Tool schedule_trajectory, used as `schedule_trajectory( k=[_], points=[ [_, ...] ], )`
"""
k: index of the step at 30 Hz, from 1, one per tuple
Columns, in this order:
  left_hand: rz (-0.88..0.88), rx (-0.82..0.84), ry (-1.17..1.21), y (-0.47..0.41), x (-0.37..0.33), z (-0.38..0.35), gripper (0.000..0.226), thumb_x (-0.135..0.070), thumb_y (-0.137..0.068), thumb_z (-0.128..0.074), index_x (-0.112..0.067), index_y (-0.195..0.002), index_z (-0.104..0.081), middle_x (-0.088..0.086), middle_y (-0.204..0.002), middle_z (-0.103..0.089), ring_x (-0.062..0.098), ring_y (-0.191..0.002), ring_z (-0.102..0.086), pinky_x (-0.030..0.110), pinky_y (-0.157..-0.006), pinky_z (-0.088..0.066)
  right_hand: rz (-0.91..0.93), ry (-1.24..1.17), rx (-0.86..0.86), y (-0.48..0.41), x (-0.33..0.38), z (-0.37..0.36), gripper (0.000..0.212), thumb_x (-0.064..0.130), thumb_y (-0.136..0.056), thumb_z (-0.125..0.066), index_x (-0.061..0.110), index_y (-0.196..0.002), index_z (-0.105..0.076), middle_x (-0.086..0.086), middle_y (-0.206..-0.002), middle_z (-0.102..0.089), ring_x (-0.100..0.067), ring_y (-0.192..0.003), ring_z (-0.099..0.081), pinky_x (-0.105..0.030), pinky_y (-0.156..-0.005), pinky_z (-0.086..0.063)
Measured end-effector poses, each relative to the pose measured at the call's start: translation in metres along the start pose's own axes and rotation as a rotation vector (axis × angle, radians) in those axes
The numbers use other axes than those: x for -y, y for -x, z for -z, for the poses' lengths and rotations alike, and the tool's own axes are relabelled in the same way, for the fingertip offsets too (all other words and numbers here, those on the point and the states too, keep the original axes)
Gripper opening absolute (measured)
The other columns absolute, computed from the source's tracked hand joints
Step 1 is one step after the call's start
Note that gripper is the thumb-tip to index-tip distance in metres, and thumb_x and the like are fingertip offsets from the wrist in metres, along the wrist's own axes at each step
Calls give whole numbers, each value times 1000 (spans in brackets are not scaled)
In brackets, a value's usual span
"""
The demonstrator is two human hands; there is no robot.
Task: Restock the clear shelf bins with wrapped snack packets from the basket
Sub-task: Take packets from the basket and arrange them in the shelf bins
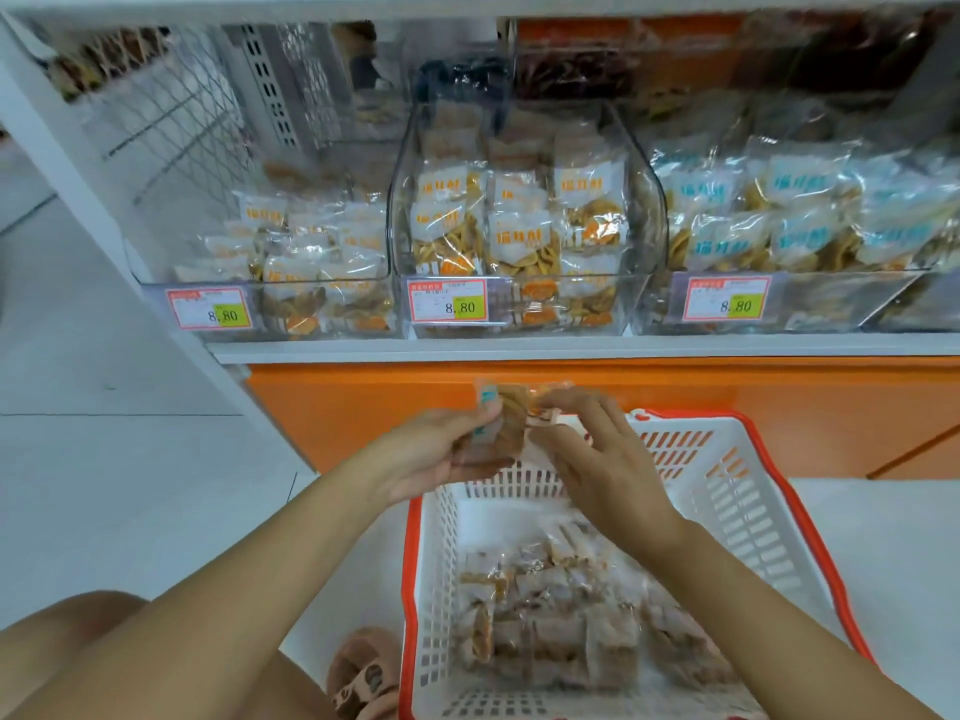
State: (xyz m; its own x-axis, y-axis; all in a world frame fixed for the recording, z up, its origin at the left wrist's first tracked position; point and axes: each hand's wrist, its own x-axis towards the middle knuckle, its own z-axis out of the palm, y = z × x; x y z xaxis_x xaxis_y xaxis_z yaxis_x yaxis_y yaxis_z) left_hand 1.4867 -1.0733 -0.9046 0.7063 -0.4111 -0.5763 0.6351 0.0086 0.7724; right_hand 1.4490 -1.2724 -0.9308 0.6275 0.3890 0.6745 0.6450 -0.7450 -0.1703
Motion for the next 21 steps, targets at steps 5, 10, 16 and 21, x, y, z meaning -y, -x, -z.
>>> schedule_trajectory(
  k=[5, 10, 16, 21],
  points=[
    [-205, -42, -96, 2, -29, -13, 57, -12, -72, -73, -4, -125, -53, 13, -110, -70, 26, -101, -68, 36, -89, -55, -409, -284, -143, -21, -19, 44, 38, -11, -84, -47, 16, -108, -58, 4, -119, -50, -13, -113, -52, -31, -92, -48],
    [-350, -80, -400, 8, -48, -45, 41, -15, -75, -77, -20, -113, -62, 1, -103, -72, 16, -91, -71, 29, -80, -57, -634, -628, 136, -53, -27, 91, 35, 21, -87, -67, 31, -117, -55, 18, -111, -61, 3, -107, -58, -15, -84, -50],
    [-591, -136, -440, 13, -61, -97, 23, -18, -77, -75, -19, -98, -67, -8, -87, -72, 5, -74, -68, 20, -64, -55, -762, -813, 471, -66, -51, 133, 62, 21, -65, -81, 20, -122, -56, 4, -108, -72, -11, -101, -68, -34, -92, -52],
    [-662, -113, -286, 5, -69, -138, 20, -22, -78, -69, -15, -96, -65, -3, -82, -74, 6, -68, -67, 18, -59, -53, -812, -871, 428, -58, -72, 171, 53, 20, -64, -77, 6, -113, -60, -5, -105, -73, -18, -99, -69, -38, -96, -51]
  ],
)
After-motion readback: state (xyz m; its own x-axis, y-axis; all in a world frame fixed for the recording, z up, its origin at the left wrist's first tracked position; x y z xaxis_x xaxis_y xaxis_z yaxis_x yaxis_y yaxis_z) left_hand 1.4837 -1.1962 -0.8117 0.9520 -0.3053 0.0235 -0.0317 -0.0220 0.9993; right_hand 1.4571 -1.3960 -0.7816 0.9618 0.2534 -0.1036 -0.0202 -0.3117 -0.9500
